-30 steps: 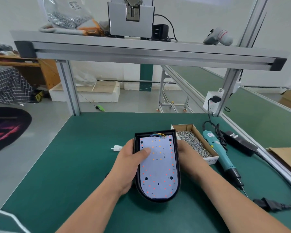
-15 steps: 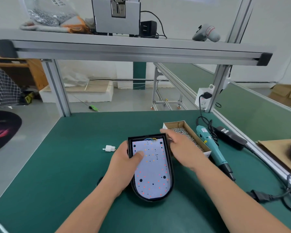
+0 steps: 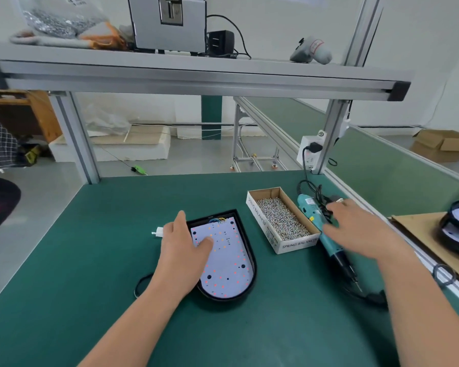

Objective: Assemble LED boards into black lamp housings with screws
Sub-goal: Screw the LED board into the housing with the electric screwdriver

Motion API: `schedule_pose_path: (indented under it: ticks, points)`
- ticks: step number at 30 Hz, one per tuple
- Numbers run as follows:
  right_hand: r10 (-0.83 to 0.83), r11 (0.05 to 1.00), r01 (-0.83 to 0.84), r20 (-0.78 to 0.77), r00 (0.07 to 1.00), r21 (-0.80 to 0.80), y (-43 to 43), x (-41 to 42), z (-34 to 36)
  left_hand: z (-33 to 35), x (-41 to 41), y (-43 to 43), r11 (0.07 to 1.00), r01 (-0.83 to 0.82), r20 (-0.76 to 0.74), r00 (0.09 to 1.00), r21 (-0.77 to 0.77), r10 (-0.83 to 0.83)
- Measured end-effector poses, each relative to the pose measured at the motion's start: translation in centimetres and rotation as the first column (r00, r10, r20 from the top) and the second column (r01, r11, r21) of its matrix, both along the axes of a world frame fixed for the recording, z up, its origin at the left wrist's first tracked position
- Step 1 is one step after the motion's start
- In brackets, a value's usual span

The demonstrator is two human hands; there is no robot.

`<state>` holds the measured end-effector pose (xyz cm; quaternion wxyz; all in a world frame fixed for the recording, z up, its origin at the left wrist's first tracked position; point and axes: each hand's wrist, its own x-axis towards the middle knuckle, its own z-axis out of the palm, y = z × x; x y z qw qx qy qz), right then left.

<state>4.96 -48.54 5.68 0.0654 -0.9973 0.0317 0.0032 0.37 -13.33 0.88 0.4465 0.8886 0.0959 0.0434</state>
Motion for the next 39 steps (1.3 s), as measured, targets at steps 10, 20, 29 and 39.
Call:
schedule_pose_path:
  ticks: [10,20,29,39]
  points:
    - [0.013,0.954,0.013,-0.082,0.997,0.301,-0.7,-0.7,-1.0,2.5,-0.7,-2.1,0.953,0.024,0.465,0.869,0.303,-0.170]
    - [-0.084,0.195,-0.042,0.059,0.995,0.980,-1.0,-0.5,-0.7,4.6,5.3,-12.5,0.544,0.376,0.039,0.795,0.750,-0.605]
    - [-0.069,-0.043,-0.045,0.042,0.997,0.998,-0.8,0.5,-1.3,3.1,9.5,-16.1,0.455,0.567,-0.153,0.724,0.687,-0.672]
    - [-0.117,-0.211,-0.038,0.013,0.993,0.977,-0.4,0.6,-1.0,2.7,9.1,-15.7,0.568,0.539,-0.070,0.760,0.622,-0.646]
